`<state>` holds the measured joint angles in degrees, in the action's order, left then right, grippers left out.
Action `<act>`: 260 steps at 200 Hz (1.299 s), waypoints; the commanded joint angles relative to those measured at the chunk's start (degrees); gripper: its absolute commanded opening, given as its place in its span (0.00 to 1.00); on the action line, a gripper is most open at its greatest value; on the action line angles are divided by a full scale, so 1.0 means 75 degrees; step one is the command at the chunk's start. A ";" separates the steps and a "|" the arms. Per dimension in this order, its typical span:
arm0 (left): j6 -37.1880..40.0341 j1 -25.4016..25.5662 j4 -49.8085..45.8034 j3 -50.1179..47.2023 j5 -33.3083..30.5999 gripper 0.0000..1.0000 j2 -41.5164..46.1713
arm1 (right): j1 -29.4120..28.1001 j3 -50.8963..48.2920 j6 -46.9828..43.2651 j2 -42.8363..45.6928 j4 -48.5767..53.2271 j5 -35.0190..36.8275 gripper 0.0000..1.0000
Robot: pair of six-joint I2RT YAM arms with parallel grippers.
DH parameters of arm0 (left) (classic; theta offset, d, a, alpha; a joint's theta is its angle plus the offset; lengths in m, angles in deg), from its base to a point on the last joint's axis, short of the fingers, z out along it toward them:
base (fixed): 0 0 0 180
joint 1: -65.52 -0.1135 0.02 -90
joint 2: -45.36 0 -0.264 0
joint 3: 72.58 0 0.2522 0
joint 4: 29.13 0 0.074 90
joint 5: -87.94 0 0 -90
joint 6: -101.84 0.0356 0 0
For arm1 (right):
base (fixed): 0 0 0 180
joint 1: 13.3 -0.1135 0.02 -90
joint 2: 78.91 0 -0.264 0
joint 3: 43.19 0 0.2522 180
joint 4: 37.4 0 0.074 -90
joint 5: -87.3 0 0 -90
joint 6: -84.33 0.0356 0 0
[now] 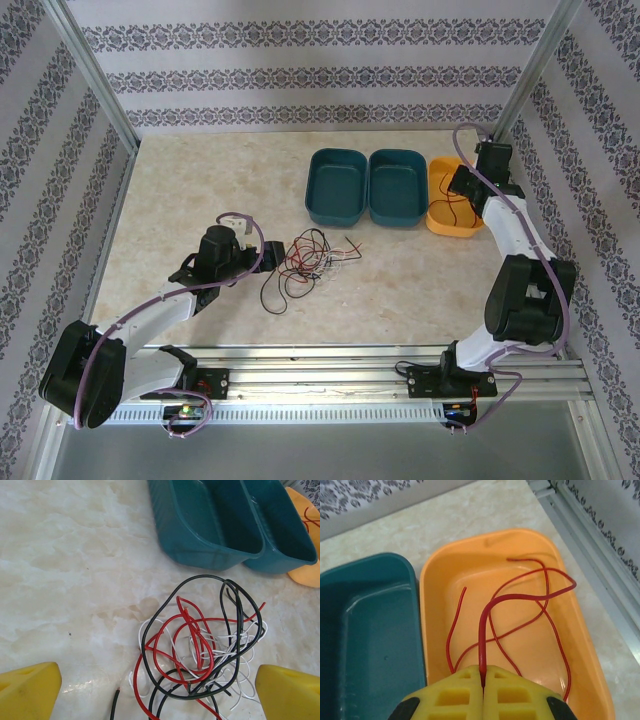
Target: Untangle the cables
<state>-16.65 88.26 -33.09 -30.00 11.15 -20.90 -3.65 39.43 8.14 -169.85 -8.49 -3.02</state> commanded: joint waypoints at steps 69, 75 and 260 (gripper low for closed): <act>-0.0005 -0.0079 -0.0007 -0.0059 -0.0027 0.99 0.0046 | 0.0061 0.0029 0.0641 -0.0642 0.0758 0.0077 0.00; 0.0002 -0.0073 0.0004 -0.0063 -0.0031 0.99 0.0042 | 0.0061 0.0047 0.0661 -0.0676 0.0810 0.0067 0.00; -0.0010 -0.0078 0.0074 0.0069 0.0087 0.99 -0.0079 | 0.0061 0.0533 0.0843 -0.0773 0.1576 0.0145 0.27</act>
<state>-16.65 88.26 -33.09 -30.00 11.20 -20.92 -3.65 41.53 14.98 -176.01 1.50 -3.17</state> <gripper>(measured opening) 0.993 0.268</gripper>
